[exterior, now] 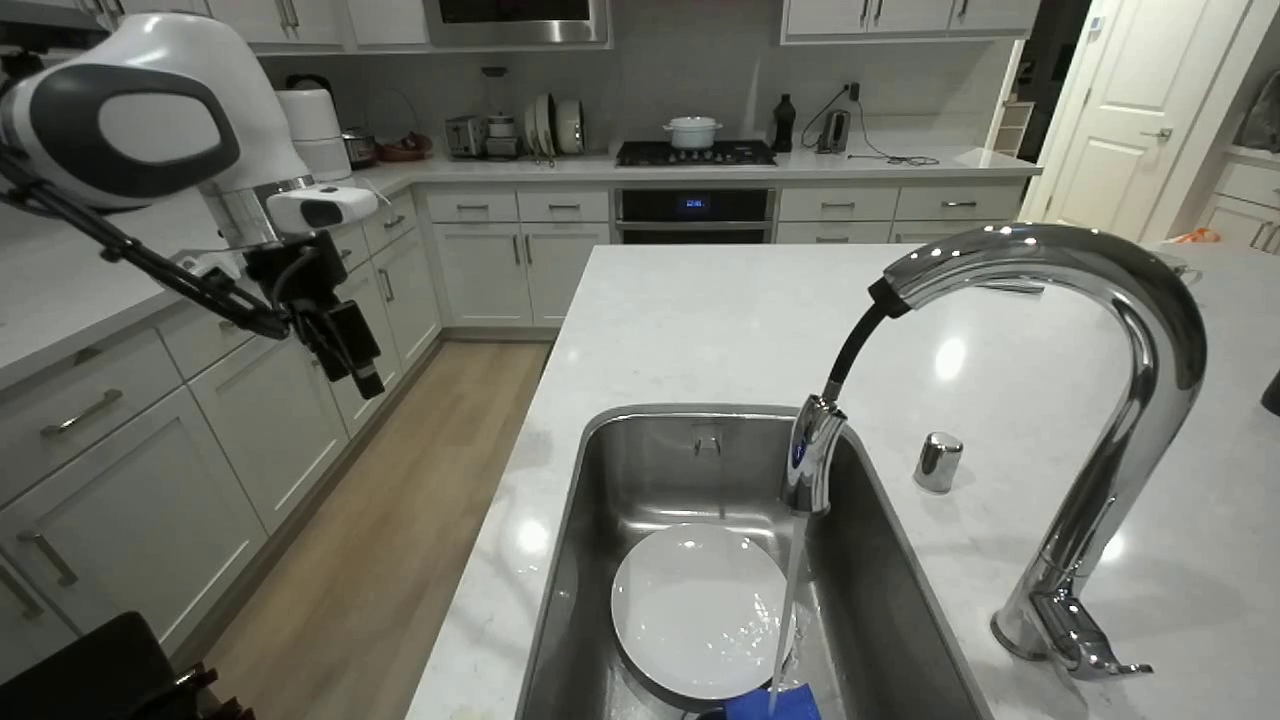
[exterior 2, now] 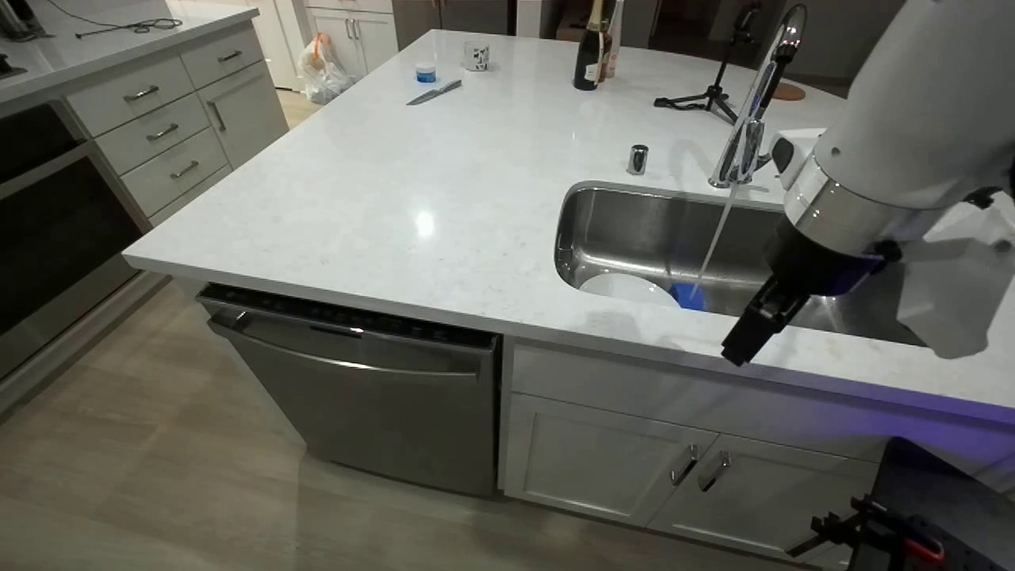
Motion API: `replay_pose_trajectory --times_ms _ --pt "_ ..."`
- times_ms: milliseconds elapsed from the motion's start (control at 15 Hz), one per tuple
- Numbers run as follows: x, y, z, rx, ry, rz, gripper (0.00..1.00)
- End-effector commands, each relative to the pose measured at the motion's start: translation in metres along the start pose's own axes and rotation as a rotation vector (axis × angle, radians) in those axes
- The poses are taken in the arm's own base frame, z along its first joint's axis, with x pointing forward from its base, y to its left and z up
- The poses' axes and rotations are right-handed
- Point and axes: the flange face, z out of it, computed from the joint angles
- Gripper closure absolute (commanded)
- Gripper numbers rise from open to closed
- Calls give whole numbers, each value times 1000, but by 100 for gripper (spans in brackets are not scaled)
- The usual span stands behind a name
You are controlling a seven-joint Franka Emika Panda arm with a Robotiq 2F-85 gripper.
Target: Close the tap
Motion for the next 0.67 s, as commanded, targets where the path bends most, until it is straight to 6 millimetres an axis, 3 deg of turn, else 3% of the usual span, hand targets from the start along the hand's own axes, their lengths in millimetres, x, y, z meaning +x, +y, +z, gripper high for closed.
replay_pose_trajectory --times_ms 0,600 --pt "4 28 2 -82 -21 125 0" --pt "-27 103 -1 -224 -52 484 0"
